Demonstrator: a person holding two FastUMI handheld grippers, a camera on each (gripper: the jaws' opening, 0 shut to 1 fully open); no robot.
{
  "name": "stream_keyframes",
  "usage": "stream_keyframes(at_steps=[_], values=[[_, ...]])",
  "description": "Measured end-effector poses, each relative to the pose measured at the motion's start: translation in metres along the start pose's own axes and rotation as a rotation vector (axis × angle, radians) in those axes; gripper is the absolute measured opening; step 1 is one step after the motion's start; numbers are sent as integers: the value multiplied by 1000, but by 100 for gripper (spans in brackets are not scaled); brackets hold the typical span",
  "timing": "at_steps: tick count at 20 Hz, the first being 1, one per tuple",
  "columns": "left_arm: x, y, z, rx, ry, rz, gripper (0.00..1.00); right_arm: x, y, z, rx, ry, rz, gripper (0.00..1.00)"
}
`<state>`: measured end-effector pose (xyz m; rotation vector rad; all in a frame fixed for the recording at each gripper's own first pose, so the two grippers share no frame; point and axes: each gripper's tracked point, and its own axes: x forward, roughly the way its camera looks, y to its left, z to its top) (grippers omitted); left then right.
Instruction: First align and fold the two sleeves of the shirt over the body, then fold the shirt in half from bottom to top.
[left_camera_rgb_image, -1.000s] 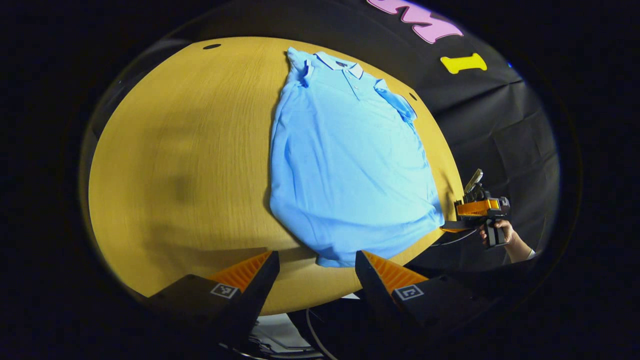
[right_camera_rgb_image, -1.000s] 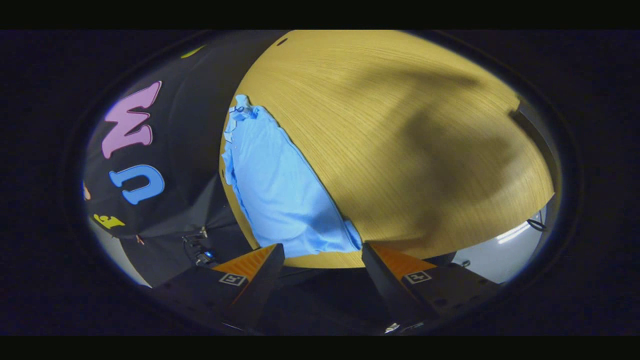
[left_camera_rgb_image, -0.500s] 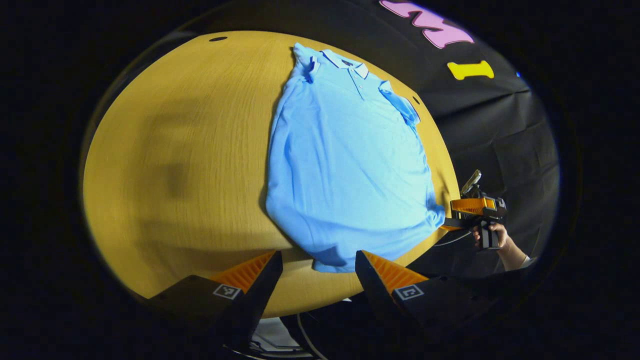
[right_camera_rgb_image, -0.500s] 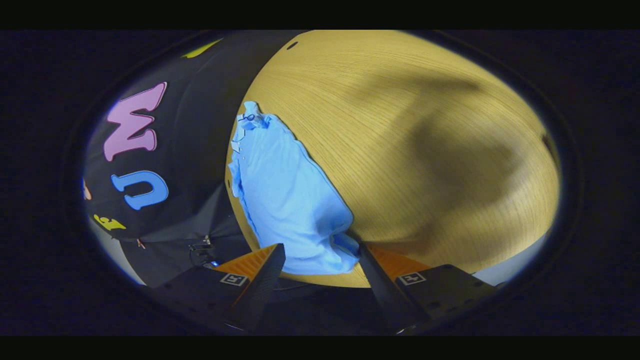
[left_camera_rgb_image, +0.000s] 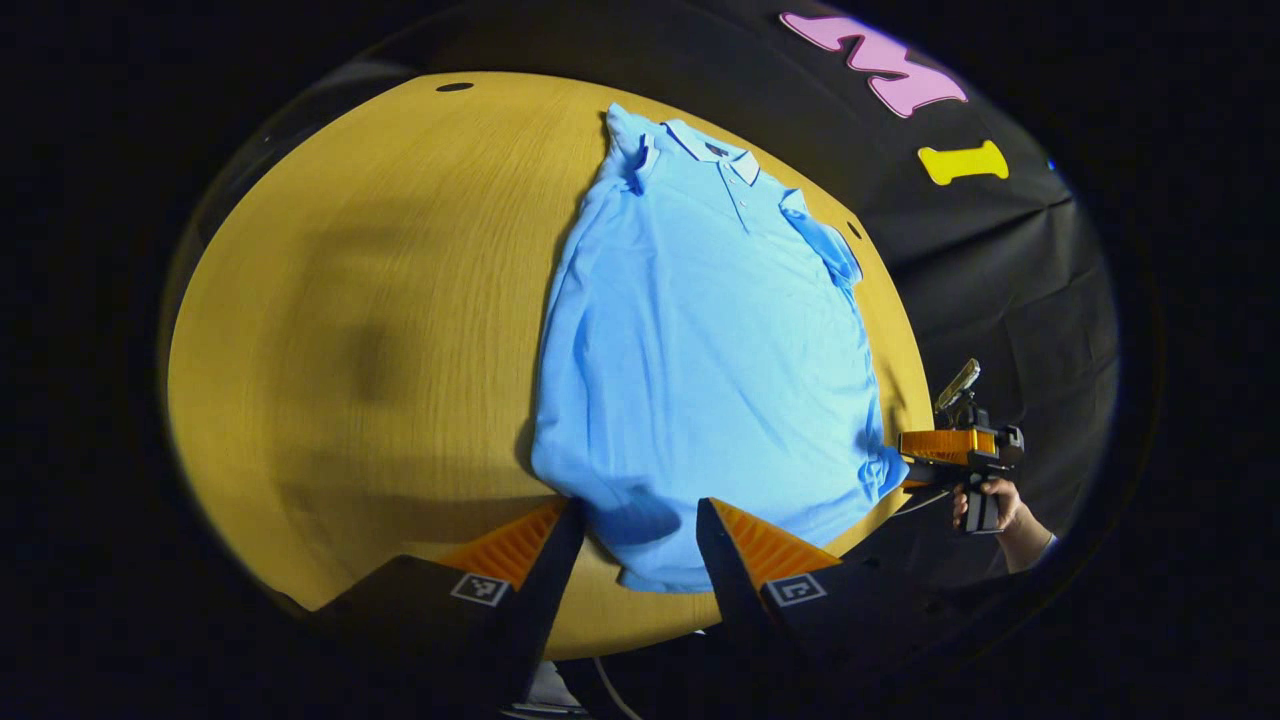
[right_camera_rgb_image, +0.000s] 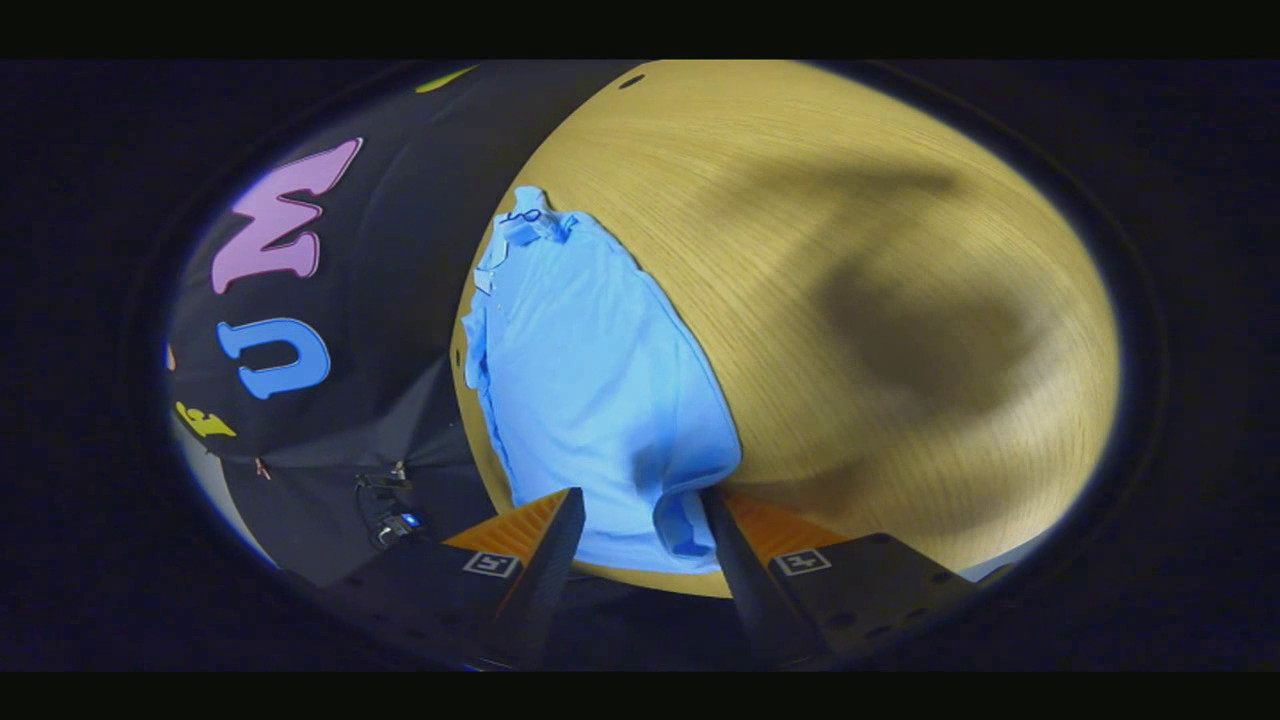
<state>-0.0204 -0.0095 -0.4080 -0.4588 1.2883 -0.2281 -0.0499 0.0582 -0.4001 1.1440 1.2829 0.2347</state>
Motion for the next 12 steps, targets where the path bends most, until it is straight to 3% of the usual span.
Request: stream_keyframes(at_steps=[3,4,5,6,7,9,10,12], values=[[6,2,0,-4,14,9,65,5,-9,-3,-32,16,-36,60],[9,4,-2,-11,25,14,49,6,-13,-4,-51,13,-52,53],[10,3,-4,-23,33,10,34,6,-16,-5,-59,20,-62,29],[12,-2,-3,-37,30,-13,19,5,-19,-4,-64,12,-68,19],[11,-5,-3,-42,33,-26,14,6,-18,-7,-63,13,-54,11],[12,-6,-3,-22,28,-20,6,7,-18,-5,-75,-7,-50,0],[10,-8,-3,-8,26,-20,7,6,-17,-4,-79,-6,-47,5],[2,-17,1,23,10,-50,7,2,-10,0,-78,-17,-14,5]])
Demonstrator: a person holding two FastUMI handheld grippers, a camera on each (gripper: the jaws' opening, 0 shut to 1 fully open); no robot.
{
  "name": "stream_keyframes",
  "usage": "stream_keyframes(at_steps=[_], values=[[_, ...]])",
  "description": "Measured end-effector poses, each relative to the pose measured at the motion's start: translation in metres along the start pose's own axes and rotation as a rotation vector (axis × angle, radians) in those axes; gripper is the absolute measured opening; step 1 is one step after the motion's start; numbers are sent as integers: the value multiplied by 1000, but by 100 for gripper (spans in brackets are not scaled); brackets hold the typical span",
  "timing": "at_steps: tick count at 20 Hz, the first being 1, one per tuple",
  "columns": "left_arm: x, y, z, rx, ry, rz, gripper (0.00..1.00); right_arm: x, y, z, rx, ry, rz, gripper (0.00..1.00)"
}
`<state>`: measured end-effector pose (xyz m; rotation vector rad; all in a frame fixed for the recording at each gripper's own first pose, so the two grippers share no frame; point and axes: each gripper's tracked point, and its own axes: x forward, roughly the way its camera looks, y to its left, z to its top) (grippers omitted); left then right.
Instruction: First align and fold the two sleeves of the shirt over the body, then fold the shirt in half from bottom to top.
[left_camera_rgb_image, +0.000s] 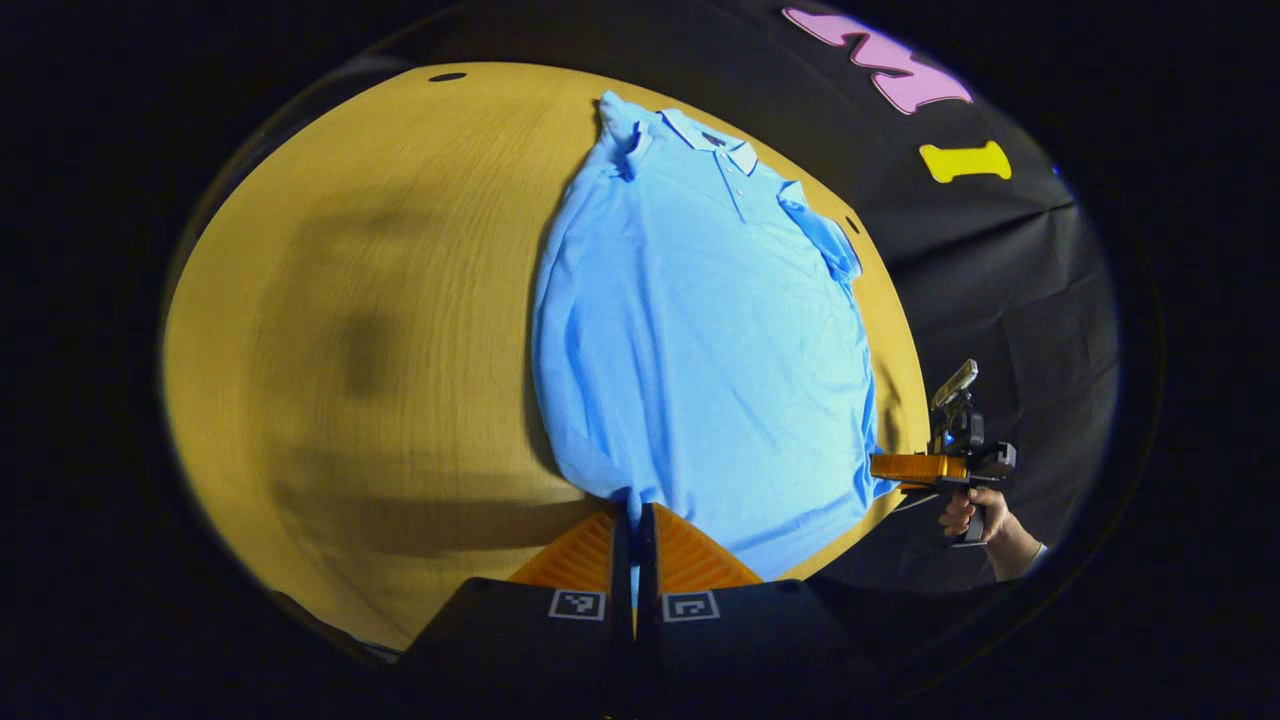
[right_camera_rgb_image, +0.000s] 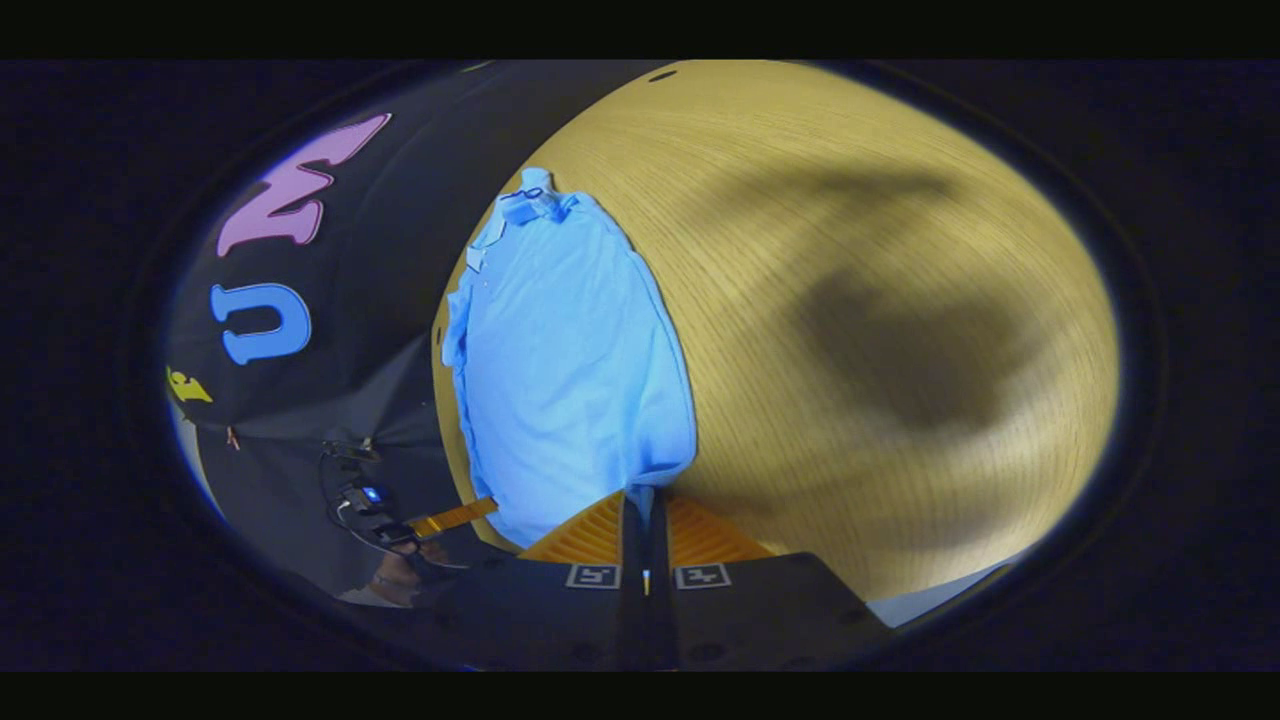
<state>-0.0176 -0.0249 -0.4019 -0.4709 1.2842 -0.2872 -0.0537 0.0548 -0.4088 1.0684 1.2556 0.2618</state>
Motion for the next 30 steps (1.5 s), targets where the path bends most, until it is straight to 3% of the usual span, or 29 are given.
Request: stream_keyframes(at_steps=[2,4,6,9,15,20,21,22,26,30], values=[[-11,-9,12,34,-40,-21,7,-9,19,12,-27,-39,61,0],[-21,-14,24,51,-73,-25,6,-14,35,21,-73,-63,93,5],[-33,-19,37,68,-105,-25,6,-17,53,31,-107,-91,135,0],[-44,-30,60,94,-154,-25,6,-21,85,46,-137,-147,208,5],[-64,-48,121,162,-268,3,6,-27,141,81,-249,-220,277,5],[-82,-61,193,194,-367,28,6,-36,193,154,-349,-314,302,5],[-85,-62,212,208,-389,40,6,-36,204,167,-370,-331,307,11],[-86,-64,228,222,-407,51,6,-35,216,183,-385,-349,315,5],[-84,-68,301,246,-470,101,6,-23,253,250,-414,-424,330,5],[-56,-52,366,225,-484,159,6,12,273,324,-474,-472,272,0]])
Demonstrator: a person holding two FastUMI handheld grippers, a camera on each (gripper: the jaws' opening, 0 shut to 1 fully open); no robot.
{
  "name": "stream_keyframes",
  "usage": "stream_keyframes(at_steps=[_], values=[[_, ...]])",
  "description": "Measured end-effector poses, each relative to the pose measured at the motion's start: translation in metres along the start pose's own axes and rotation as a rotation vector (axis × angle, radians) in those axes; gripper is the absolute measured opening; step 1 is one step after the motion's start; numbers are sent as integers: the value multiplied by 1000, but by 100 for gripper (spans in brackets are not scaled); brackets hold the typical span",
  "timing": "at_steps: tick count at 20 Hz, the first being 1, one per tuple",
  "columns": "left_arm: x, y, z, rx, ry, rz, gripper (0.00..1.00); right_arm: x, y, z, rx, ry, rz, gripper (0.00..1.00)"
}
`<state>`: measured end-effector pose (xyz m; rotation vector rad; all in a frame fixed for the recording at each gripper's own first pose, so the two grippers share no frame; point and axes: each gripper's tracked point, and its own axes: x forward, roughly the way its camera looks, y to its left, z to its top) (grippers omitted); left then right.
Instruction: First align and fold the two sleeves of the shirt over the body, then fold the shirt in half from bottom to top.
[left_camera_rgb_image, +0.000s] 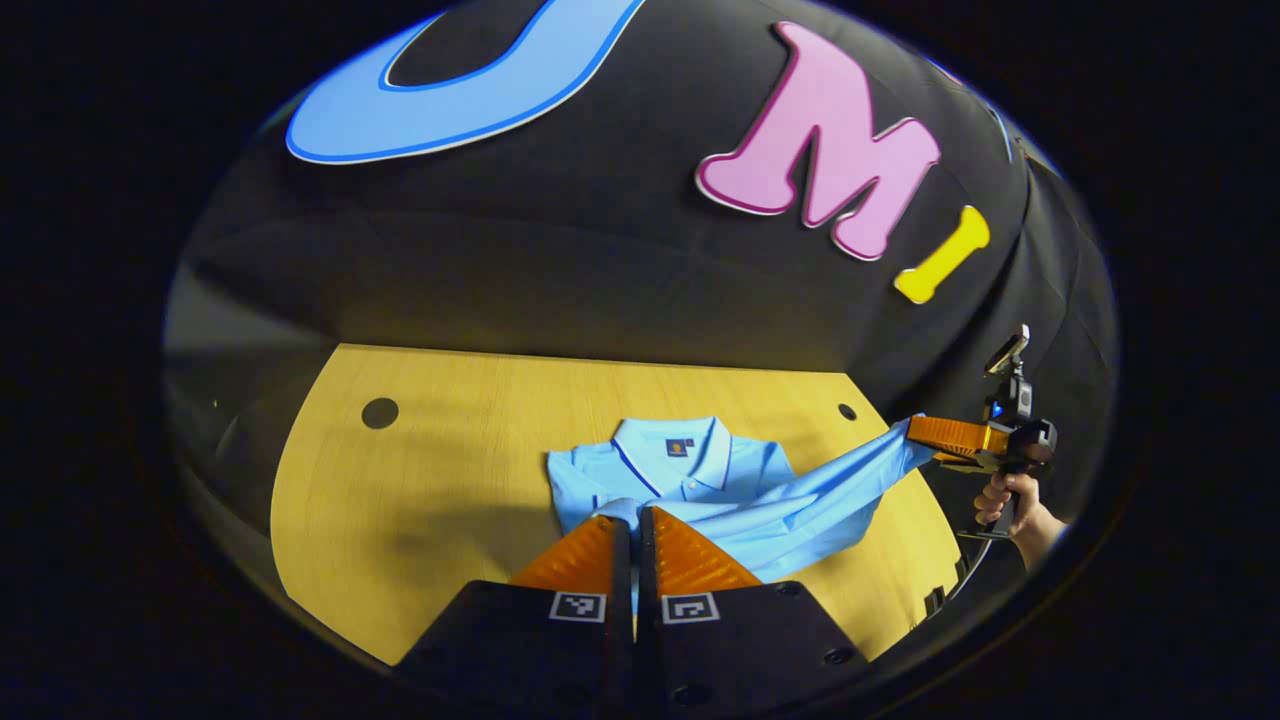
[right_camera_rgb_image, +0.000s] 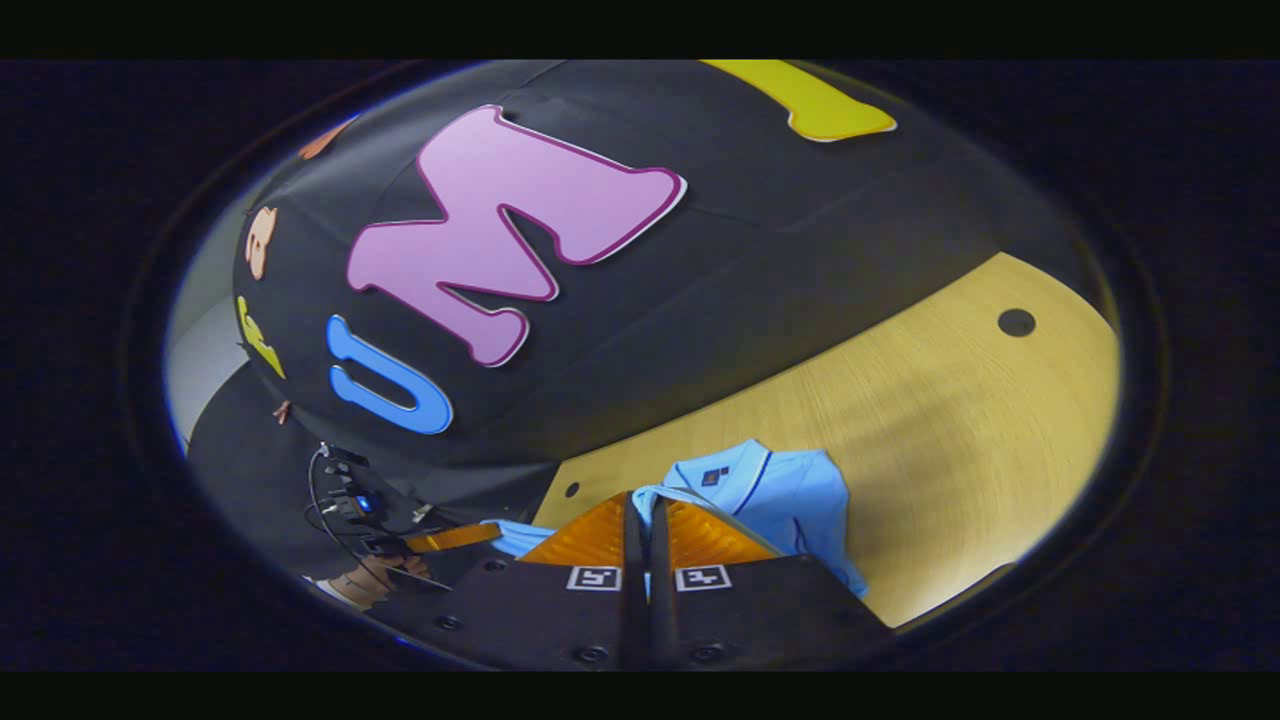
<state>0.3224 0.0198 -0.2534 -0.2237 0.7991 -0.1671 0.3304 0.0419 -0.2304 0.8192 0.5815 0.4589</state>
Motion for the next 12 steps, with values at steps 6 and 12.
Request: stream_keyframes(at_steps=[6,12], values=[[91,33,-12,-39,73,82,6,91,-54,33,-27,-19,-75,5],[140,58,-5,-109,63,121,6,130,-110,-5,-32,64,-137,5]])
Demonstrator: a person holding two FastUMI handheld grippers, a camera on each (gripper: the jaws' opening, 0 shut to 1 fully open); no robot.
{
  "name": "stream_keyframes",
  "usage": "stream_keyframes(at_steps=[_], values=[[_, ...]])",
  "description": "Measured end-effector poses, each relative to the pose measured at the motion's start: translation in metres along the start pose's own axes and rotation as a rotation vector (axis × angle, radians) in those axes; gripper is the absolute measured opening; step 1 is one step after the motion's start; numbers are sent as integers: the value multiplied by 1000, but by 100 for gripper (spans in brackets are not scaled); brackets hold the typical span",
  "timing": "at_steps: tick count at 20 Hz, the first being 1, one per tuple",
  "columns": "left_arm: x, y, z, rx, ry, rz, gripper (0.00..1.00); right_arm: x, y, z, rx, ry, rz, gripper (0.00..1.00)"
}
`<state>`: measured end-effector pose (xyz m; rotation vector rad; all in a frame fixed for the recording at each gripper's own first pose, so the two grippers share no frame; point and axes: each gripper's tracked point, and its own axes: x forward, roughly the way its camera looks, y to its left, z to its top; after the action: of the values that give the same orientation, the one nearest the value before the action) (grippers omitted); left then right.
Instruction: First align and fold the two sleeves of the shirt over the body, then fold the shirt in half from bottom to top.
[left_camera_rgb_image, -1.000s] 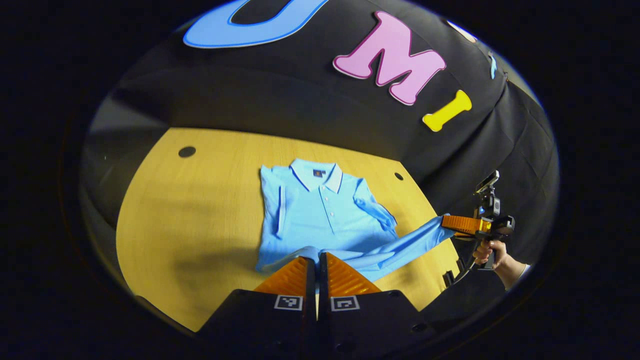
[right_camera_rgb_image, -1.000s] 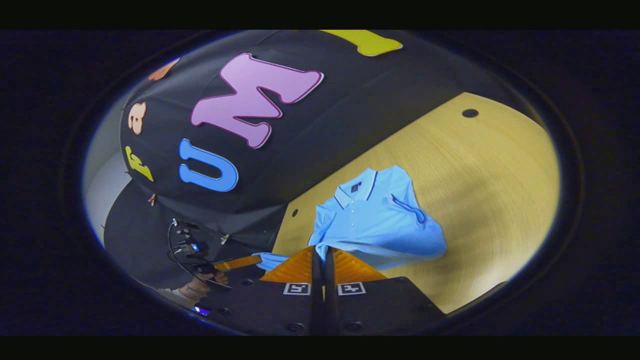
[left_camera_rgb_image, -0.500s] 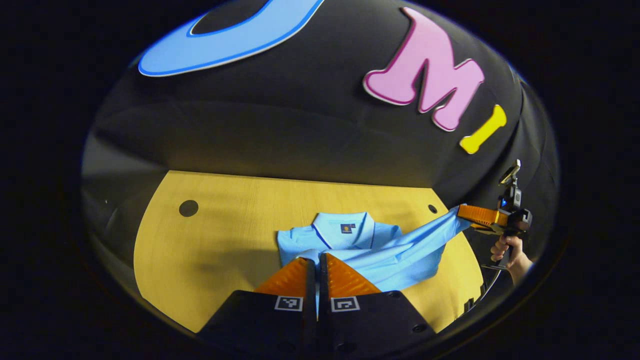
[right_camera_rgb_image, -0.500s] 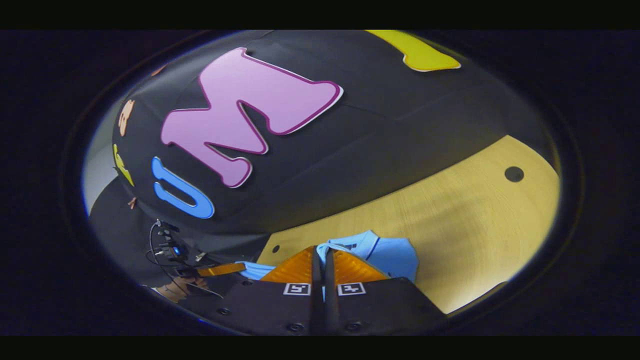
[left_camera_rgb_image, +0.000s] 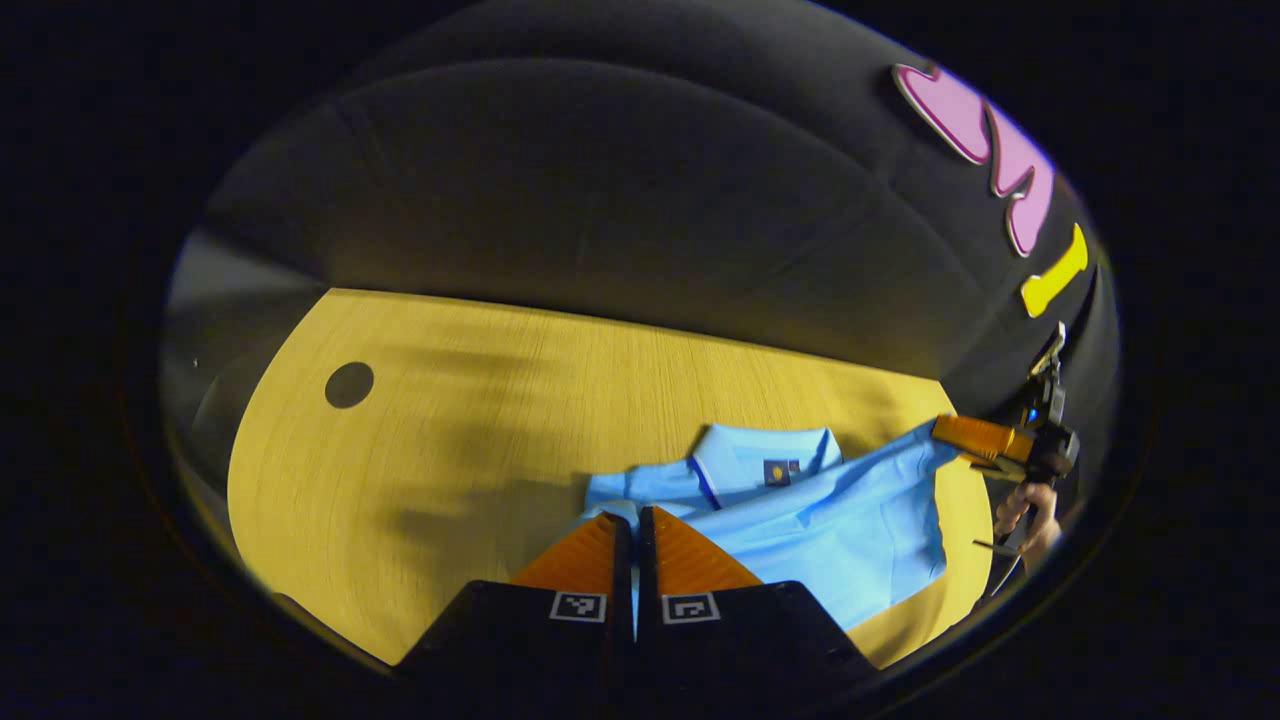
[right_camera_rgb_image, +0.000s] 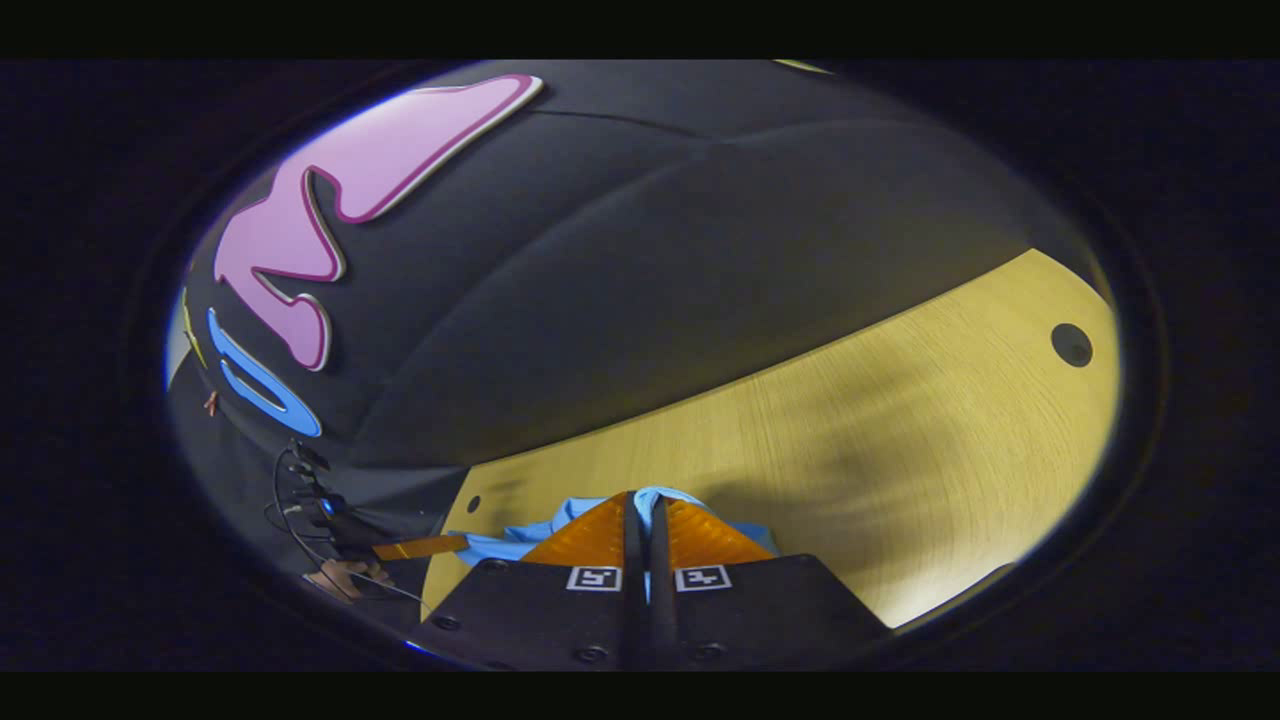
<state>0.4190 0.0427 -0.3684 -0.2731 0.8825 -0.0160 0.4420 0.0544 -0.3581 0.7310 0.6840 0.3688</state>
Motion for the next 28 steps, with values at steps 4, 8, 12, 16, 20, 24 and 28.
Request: stream_keyframes(at_steps=[4,8,12,16,20,24,28], values=[[14,1,19,26,-47,-1,6,5,-11,13,-17,-46,-12,0],[33,30,0,50,34,102,6,13,-21,-7,-58,9,-69,5],[21,32,4,89,26,149,44,-3,-26,-17,-173,44,-80,21],[-21,7,30,78,-65,107,97,-33,-6,-5,-233,15,-73,61],[-93,-28,43,66,-155,58,98,-73,21,-2,-338,-26,-56,89],[-175,-76,45,129,-255,3,98,-127,64,-4,-426,-86,-32,94],[-253,-134,21,140,-336,-106,97,-199,119,-8,-459,-188,9,95]])
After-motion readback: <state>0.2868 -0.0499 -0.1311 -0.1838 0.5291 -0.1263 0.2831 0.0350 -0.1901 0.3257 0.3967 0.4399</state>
